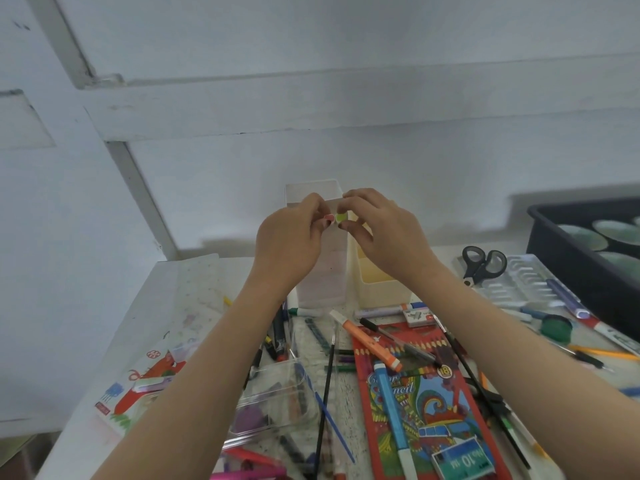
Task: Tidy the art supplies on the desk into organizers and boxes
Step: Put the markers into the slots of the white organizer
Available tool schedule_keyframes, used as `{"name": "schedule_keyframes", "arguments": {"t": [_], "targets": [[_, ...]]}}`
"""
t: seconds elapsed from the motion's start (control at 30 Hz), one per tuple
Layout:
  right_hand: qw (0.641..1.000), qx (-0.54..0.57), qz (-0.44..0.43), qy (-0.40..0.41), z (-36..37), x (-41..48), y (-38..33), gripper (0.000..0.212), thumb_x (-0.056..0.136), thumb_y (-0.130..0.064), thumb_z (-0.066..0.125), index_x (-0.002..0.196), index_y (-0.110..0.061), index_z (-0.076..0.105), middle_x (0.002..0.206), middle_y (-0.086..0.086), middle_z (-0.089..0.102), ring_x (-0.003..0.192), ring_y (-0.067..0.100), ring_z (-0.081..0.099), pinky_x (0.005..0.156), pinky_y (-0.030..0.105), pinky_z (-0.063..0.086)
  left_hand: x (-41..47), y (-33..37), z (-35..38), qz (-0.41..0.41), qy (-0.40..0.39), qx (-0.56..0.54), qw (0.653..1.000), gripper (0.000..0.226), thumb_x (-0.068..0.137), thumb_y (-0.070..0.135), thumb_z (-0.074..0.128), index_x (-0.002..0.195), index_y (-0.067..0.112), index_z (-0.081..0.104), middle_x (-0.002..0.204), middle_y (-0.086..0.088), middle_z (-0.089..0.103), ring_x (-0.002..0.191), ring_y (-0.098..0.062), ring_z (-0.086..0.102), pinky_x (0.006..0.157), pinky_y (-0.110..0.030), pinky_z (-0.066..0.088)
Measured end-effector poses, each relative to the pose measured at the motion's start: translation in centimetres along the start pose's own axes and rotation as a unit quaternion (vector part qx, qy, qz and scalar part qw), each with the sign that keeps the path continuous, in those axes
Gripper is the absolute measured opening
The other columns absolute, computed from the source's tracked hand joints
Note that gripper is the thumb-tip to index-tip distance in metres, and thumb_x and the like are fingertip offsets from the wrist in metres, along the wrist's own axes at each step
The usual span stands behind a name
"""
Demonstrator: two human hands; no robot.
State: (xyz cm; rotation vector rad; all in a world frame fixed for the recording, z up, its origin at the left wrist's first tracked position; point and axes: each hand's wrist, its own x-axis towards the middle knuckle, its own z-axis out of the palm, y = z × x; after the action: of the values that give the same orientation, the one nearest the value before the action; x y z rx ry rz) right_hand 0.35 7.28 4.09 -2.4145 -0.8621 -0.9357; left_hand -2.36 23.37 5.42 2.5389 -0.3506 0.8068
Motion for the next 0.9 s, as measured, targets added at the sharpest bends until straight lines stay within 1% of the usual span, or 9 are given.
{"name": "schedule_keyframes", "arguments": {"t": [0.13,0.27,0.33,0.4,0.47,0.57,0.63,0.8,0.9], "targets": [[1.0,0.009,0.002,0.011,0.0,-0.1,-0.1,0.014,0.087,-0.017,0.065,0.099,-0.012,0.067,0.112,0.003,0.064,0.069,0.014,0.062,0.058,0.018,0.04,0.1,0.4,-0.1,-0.004,-0.021,0.027,0.999,0.015,0.097,0.023,0.047,0.098,0.01,0.055,0.086,-0.007,0.068,0.075,-0.026,0.06,0.067,-0.04,0.047],[1.0,0.006,0.002,0.015,-0.1,-0.3,-0.1,0.017,0.087,-0.019,0.065,0.103,-0.013,0.067,0.114,0.002,0.064,0.078,0.012,0.063,0.059,0.008,0.031,0.0,0.7,-0.2,-0.002,-0.038,0.011,0.999,0.013,0.095,0.017,0.049,0.102,0.007,0.054,0.091,-0.01,0.067,0.078,-0.027,0.059,0.07,-0.039,0.047],[1.0,0.007,-0.001,0.008,-0.3,-0.7,-0.2,0.023,0.089,-0.023,0.062,0.111,-0.015,0.064,0.118,0.002,0.061,0.083,0.012,0.062,0.059,0.005,0.032,-0.4,0.7,-0.1,-0.004,-0.046,-0.011,0.999,0.019,0.092,0.015,0.053,0.11,0.008,0.054,0.098,-0.009,0.067,0.085,-0.026,0.06,0.072,-0.031,0.044],[1.0,0.011,0.01,-0.001,-0.7,-1.4,-0.1,0.03,0.092,-0.025,0.057,0.121,-0.017,0.059,0.125,0.001,0.056,0.088,0.012,0.061,0.059,0.017,0.045,-0.8,0.8,0.2,-0.014,-0.049,-0.042,0.998,0.031,0.089,0.013,0.056,0.12,0.009,0.053,0.111,-0.009,0.064,0.099,-0.024,0.058,0.077,-0.021,0.038],[0.999,0.025,0.037,0.013,-1.4,-2.4,0.5,0.031,0.094,-0.024,0.053,0.123,-0.017,0.056,0.125,0.0,0.054,0.086,0.01,0.059,0.058,0.023,0.048,-1.2,0.9,0.2,-0.018,-0.029,-0.066,0.997,0.041,0.087,0.009,0.057,0.127,0.01,0.05,0.12,-0.008,0.059,0.11,-0.021,0.052,0.08,-0.008,0.027],[0.992,0.039,0.102,0.057,-3.2,-4.5,2.7,0.026,0.094,-0.019,0.051,0.119,-0.017,0.057,0.115,-0.002,0.058,0.072,0.002,0.053,0.057,0.02,0.044,-1.7,1.9,0.3,0.009,0.032,-0.091,0.995,0.042,0.085,0.003,0.058,0.125,0.01,0.053,0.119,-0.003,0.059,0.103,0.001,0.041,0.082,0.007,0.019],[0.986,0.027,0.157,0.057,-4.5,-6.1,4.8,0.023,0.094,-0.015,0.05,0.114,-0.017,0.059,0.112,-0.002,0.059,0.07,0.002,0.05,0.06,0.021,0.044,-2.3,3.0,0.5,0.026,0.06,-0.117,0.991,0.039,0.084,0.002,0.059,0.122,0.011,0.055,0.113,0.004,0.059,0.098,0.01,0.036,0.084,0.009,0.02],[0.964,-0.046,0.235,-0.116,-6.6,-10.5,9.0,0.022,0.091,-0.01,0.049,0.097,-0.025,0.065,0.114,-0.003,0.056,0.075,0.003,0.048,0.065,0.015,0.036,-3.5,6.4,2.9,0.086,0.03,-0.143,0.986,0.033,0.083,0.003,0.063,0.115,0.01,0.06,0.106,0.003,0.064,0.1,-0.004,0.052,0.089,-0.002,0.028],[0.932,-0.085,0.239,-0.261,-6.7,-12.8,10.2,0.033,0.087,-0.006,0.05,0.104,-0.03,0.065,0.124,-0.003,0.05,0.101,0.013,0.052,0.08,0.022,0.04,-4.5,8.6,5.3,0.075,-0.036,-0.162,0.983,0.031,0.084,0.007,0.061,0.114,0.015,0.061,0.101,0.004,0.065,0.098,-0.008,0.054,0.087,-0.012,0.034]]}}
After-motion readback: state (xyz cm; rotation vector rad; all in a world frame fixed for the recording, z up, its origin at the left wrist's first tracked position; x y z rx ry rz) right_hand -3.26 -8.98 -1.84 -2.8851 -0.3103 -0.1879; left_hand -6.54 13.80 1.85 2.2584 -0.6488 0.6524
